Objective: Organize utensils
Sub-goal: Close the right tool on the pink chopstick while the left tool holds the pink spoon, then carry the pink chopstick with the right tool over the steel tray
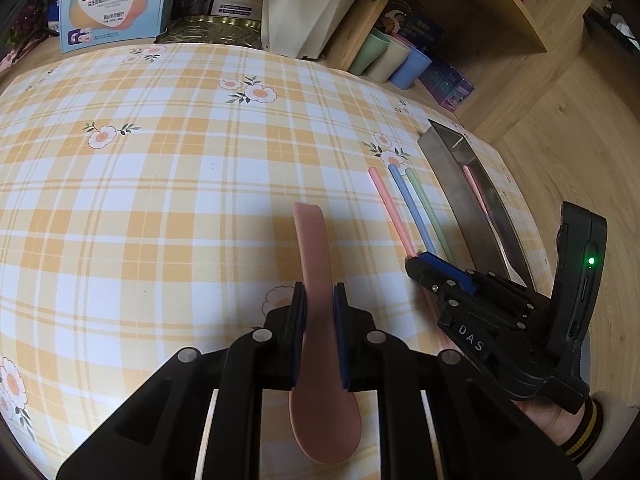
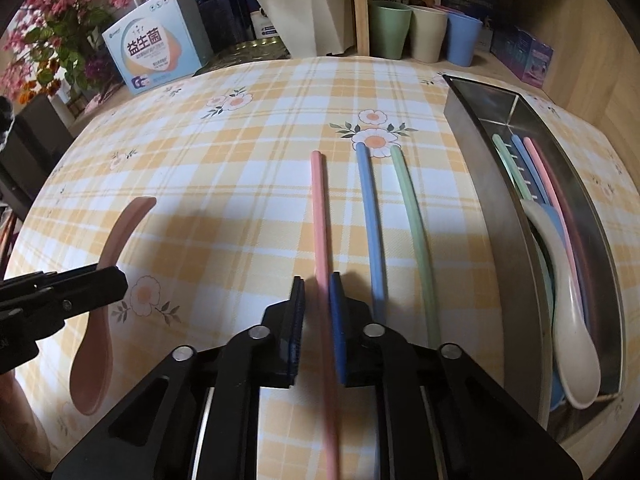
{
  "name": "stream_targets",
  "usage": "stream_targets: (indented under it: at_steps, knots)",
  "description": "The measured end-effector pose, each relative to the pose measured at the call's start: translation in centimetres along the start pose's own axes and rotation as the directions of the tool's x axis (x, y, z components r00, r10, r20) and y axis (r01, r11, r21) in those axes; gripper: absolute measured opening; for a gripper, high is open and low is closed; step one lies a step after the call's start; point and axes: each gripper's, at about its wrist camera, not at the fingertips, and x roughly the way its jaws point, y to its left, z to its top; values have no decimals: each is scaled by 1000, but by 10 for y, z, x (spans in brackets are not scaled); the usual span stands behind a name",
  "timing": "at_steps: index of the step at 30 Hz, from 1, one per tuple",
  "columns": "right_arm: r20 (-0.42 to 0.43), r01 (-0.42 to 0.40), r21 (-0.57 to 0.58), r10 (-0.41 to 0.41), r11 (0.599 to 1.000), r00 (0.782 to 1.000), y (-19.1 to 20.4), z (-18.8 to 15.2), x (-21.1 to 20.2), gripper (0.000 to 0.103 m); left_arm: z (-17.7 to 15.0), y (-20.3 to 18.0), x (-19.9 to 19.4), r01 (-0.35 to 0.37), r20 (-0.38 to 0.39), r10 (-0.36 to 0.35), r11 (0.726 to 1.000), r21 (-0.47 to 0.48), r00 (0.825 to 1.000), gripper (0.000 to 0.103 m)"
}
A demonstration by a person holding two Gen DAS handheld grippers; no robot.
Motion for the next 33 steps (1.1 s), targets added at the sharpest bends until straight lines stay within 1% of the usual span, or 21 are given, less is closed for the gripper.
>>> stream_targets:
  at_steps: [2,5,8,13,18,19,23,25,27,29,33]
  knots:
    - [-1,-17,21,17,1000,1000,-2,-3,-2,6,-2,0,2,2,-4,-2,1000,-1,1000,13]
    - [7,-78,65,78,995,997,-6,-10,-5,6,-2,0,3,3,-5,-3,1000,-2,1000,13]
    - [20,-108,91,106,990,994,-10,-15,-11,6,-2,-1,2,7,3,-7,1000,-1,1000,13]
    - [90,-175,121,165,977,982,-21,-14,-37,6,-2,-3,1,21,7,-21,1000,-5,1000,13]
    - [159,-198,116,179,973,971,-37,-4,-64,6,-1,-9,2,31,9,-31,1000,0,999,13]
    - [171,-190,104,170,976,970,-43,1,-70,6,-1,-10,2,31,9,-31,1000,3,999,13]
    - [190,-94,88,76,992,979,-83,22,-79,6,-1,-14,2,28,8,-28,1000,8,1000,13]
    - [178,-35,90,18,995,984,-109,34,-77,6,-1,-16,2,28,10,-28,1000,11,1000,13]
    - [161,15,85,-28,996,987,-126,41,-71,6,-1,-18,2,26,8,-26,1000,10,1000,13]
    - [145,46,91,-58,995,988,-140,45,-66,6,-1,-19,2,24,6,-24,1000,8,1000,13]
    - [120,61,127,-77,990,990,-157,47,-54,6,-1,-24,2,16,3,-17,1000,17,1000,13]
